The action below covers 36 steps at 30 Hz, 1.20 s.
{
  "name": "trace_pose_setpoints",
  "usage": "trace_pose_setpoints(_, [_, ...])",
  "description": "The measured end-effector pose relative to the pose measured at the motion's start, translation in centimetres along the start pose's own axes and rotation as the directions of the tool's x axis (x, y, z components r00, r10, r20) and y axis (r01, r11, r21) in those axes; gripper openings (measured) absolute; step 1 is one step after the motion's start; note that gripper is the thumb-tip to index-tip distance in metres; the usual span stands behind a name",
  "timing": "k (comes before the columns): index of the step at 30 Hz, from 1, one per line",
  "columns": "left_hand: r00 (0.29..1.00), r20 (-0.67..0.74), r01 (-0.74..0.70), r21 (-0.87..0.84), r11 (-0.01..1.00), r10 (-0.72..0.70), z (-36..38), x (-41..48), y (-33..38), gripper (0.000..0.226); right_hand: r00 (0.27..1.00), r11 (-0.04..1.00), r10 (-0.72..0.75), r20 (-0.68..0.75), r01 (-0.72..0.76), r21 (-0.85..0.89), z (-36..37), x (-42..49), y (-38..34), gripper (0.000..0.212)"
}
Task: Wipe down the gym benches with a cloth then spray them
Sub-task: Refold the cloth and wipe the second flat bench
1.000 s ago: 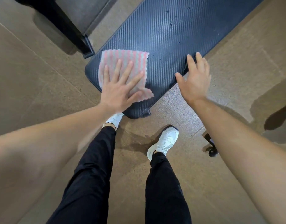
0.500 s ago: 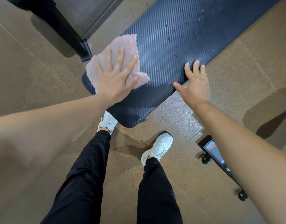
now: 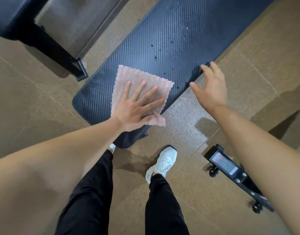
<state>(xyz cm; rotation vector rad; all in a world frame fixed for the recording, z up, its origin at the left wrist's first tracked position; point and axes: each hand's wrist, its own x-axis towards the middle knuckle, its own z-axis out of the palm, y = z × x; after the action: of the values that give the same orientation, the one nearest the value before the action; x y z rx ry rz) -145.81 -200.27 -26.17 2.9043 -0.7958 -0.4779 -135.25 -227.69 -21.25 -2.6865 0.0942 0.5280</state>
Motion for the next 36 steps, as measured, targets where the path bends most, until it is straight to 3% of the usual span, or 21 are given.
trace_pose_setpoints(6, [0.988, -0.036, 0.147, -0.06, 0.987, -0.15, -1.7, 3.9, -6.3, 0.069, 0.995, 0.977, 0.08, 0.061, -0.067, -0.2, -0.5, 5.4, -0.1, 0.095])
trace_pose_setpoints(12, [0.957, -0.007, 0.288, -0.092, 0.953, -0.29, -3.3, 7.5, -8.4, 0.067, 0.992, 0.943, 0.076, 0.105, -0.037, -0.332, -0.9, 6.2, 0.0, 0.094])
trace_pose_setpoints(20, [0.949, -0.007, 0.31, -0.164, 0.936, -0.316, -2.9, 9.5, -5.9, 0.068, 0.993, 0.93, -0.047, 0.111, 0.084, -0.359, -1.3, 5.8, 1.5, 0.093])
trace_pose_setpoints(24, [0.956, 0.0, 0.29, -0.18, 0.94, -0.295, -2.6, 9.9, -0.7, 0.07, 0.986, 0.953, -0.093, 0.139, 0.129, -0.273, -1.6, 5.9, 2.8, 0.089])
trace_pose_setpoints(29, [0.963, 0.092, 0.261, -0.076, 0.962, -0.254, -2.2, 10.5, 5.6, 0.073, 0.96, 0.977, -0.2, 0.196, 0.211, -0.037, -3.1, 6.6, 5.3, 0.068])
trace_pose_setpoints(32, [0.965, 0.099, 0.247, -0.052, 0.968, -0.241, -2.2, 10.9, 5.7, 0.066, 0.944, 0.963, -0.263, 0.199, 0.244, 0.116, -4.7, 7.3, 6.6, 0.053])
trace_pose_setpoints(36, [0.968, 0.097, 0.235, -0.039, 0.971, -0.23, -3.2, 12.3, 3.1, 0.064, 0.962, 0.963, -0.237, 0.132, 0.215, 0.164, -6.0, 8.6, 7.6, 0.046])
